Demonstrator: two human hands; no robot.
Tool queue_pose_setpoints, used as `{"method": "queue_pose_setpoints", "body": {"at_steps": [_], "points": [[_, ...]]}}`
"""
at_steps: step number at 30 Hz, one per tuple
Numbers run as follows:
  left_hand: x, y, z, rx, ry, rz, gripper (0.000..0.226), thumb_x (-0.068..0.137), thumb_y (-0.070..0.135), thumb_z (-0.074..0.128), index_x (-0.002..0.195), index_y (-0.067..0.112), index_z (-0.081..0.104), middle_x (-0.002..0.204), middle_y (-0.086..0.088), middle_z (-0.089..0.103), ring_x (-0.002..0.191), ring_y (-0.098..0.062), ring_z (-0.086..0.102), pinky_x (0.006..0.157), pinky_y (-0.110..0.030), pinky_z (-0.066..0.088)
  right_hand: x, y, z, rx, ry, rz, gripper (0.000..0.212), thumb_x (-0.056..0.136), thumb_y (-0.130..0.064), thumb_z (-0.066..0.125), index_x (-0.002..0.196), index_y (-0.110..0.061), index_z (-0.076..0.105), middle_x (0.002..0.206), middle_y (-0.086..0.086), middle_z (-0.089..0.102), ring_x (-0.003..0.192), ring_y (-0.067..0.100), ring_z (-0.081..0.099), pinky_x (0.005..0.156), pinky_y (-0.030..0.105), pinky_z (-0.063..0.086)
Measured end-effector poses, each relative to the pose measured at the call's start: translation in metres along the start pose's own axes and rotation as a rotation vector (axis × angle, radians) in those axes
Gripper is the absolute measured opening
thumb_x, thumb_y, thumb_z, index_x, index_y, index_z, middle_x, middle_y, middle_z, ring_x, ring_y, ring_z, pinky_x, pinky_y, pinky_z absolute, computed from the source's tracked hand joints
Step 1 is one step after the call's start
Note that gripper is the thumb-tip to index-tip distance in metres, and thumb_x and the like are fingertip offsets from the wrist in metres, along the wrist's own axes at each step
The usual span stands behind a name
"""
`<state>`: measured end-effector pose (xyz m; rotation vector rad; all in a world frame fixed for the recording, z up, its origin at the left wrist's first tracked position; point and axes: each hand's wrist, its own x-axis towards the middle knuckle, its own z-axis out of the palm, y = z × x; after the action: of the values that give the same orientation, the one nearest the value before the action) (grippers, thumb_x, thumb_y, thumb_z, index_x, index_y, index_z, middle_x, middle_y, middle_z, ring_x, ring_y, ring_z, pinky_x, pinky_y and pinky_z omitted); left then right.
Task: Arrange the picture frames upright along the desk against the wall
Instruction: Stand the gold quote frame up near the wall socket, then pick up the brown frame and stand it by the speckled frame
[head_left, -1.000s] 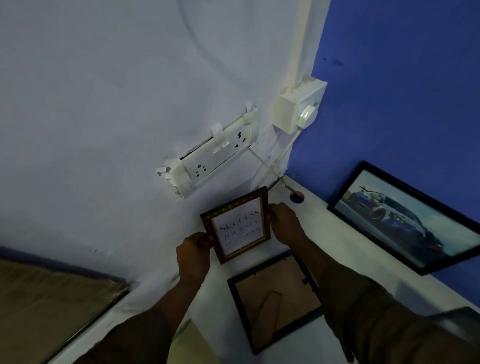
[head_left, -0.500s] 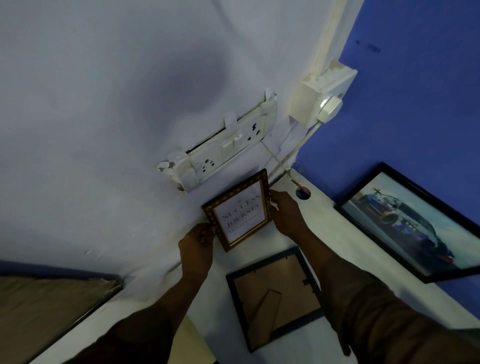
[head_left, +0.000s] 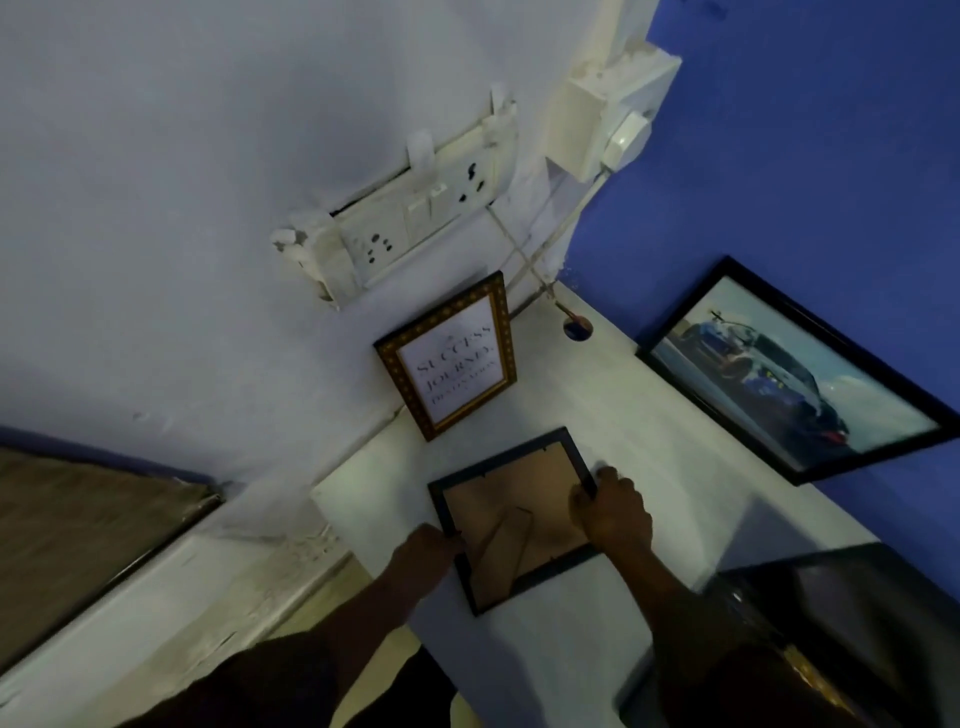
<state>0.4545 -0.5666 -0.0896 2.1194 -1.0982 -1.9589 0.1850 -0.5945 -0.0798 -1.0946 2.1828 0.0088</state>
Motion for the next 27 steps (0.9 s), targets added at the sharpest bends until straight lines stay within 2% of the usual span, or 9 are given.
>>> {"method": "queue_pose_setpoints", "body": {"at_steps": [2, 4, 8, 11, 14, 16, 20, 24, 27], "points": [[-0.011, -0.008, 0.017, -0.034, -0.02, -0.005, 0.048, 0.062, 0.053, 0.071, 0.082, 0.011, 0.06, 0.086, -0.006, 0.064, 0.079, -0.021, 0.063, 0.076, -0.034, 0.051, -0.008, 0.009, 0.012, 0.002, 0.014, 0.009, 0.055, 0.091, -0.047, 0.057, 0.138, -0.023, 0.045, 0.127, 0.014, 0.058, 0.117, 0.034, 0.058, 0.097, 0.046, 0.047], [-0.017, -0.013, 0.025, -0.03, 0.004, -0.023, 0.058, 0.071, 0.049, 0.072, 0.114, 0.015, 0.054, 0.114, -0.006, 0.061, 0.104, -0.027, 0.063, 0.085, -0.035, 0.054, -0.012, 0.016, 0.015, 0.053, 0.005, 0.036, 0.052, 0.089, -0.052, 0.058, 0.13, -0.022, 0.05, 0.121, 0.013, 0.061, 0.112, 0.034, 0.061, 0.093, 0.043, 0.048], [-0.011, -0.021, 0.018, 0.057, -0.002, 0.007, 0.088, 0.058, 0.062, 0.066, 0.133, 0.016, 0.057, 0.121, -0.004, 0.065, 0.104, -0.022, 0.065, 0.092, -0.038, 0.057, -0.019, 0.021, 0.002, 0.182, -0.091, -0.032, 0.033, 0.097, -0.042, 0.054, 0.1, -0.01, 0.062, 0.102, 0.012, 0.07, 0.087, 0.024, 0.064, 0.083, 0.038, 0.055], [-0.028, -0.012, 0.02, 0.235, 0.051, 0.063, 0.098, 0.062, 0.064, 0.062, 0.145, 0.015, 0.046, 0.132, -0.007, 0.059, 0.113, -0.023, 0.061, 0.098, -0.036, 0.052, -0.035, 0.017, -0.015, 0.281, -0.115, -0.119, 0.028, 0.098, -0.036, 0.057, 0.095, -0.007, 0.06, 0.096, 0.007, 0.067, 0.088, 0.024, 0.064, 0.077, 0.035, 0.054], [-0.051, -0.008, 0.034, 0.65, 0.108, 0.247, 0.117, 0.071, 0.085, 0.047, 0.156, 0.01, 0.021, 0.156, -0.02, 0.033, 0.137, -0.036, 0.042, 0.109, -0.038, 0.038, -0.06, 0.003, -0.037, 0.376, -0.095, -0.223, 0.025, 0.096, -0.033, 0.059, 0.098, -0.009, 0.066, 0.094, 0.008, 0.071, 0.087, 0.025, 0.068, 0.076, 0.039, 0.058], [-0.068, -0.012, 0.044, 0.807, 0.2, 0.42, 0.111, 0.074, 0.079, 0.051, 0.159, 0.016, 0.015, 0.16, -0.017, 0.026, 0.142, -0.035, 0.036, 0.11, -0.039, 0.036, -0.08, -0.006, -0.055, 0.396, -0.065, -0.275, 0.024, 0.096, -0.031, 0.059, 0.099, -0.01, 0.069, 0.093, 0.007, 0.071, 0.083, 0.02, 0.068, 0.068, 0.032, 0.056], [-0.1, -0.012, 0.065, 0.832, 0.425, 0.705, 0.099, 0.074, 0.06, 0.064, 0.156, 0.022, 0.024, 0.155, -0.013, 0.037, 0.137, -0.033, 0.042, 0.11, -0.042, 0.039, -0.116, -0.015, -0.092, 0.399, -0.042, -0.316, 0.024, 0.096, -0.024, 0.059, 0.091, -0.003, 0.07, 0.081, 0.007, 0.068, 0.069, 0.015, 0.063, 0.053, 0.023, 0.046], [-0.137, -0.002, 0.087, 0.58, 0.615, 0.859, 0.064, 0.087, 0.018, 0.067, 0.147, 0.019, 0.043, 0.14, -0.009, 0.057, 0.12, -0.027, 0.06, 0.095, -0.036, 0.054, -0.156, -0.009, -0.126, 0.563, -0.071, -0.274, 0.021, 0.095, -0.025, 0.064, 0.085, -0.006, 0.066, 0.079, 0.01, 0.068, 0.068, 0.019, 0.066, 0.056, 0.028, 0.054], [-0.158, 0.001, 0.095, 0.307, 0.536, 0.861, 0.038, 0.092, 0.006, 0.057, 0.13, 0.008, 0.062, 0.117, -0.009, 0.071, 0.107, -0.03, 0.067, 0.083, -0.018, 0.052, -0.186, 0.01, -0.141, 0.873, -0.147, -0.29, 0.038, 0.098, -0.039, 0.058, 0.098, -0.003, 0.069, 0.079, 0.017, 0.074, 0.066, 0.025, 0.075, 0.062, 0.033, 0.062]]}}
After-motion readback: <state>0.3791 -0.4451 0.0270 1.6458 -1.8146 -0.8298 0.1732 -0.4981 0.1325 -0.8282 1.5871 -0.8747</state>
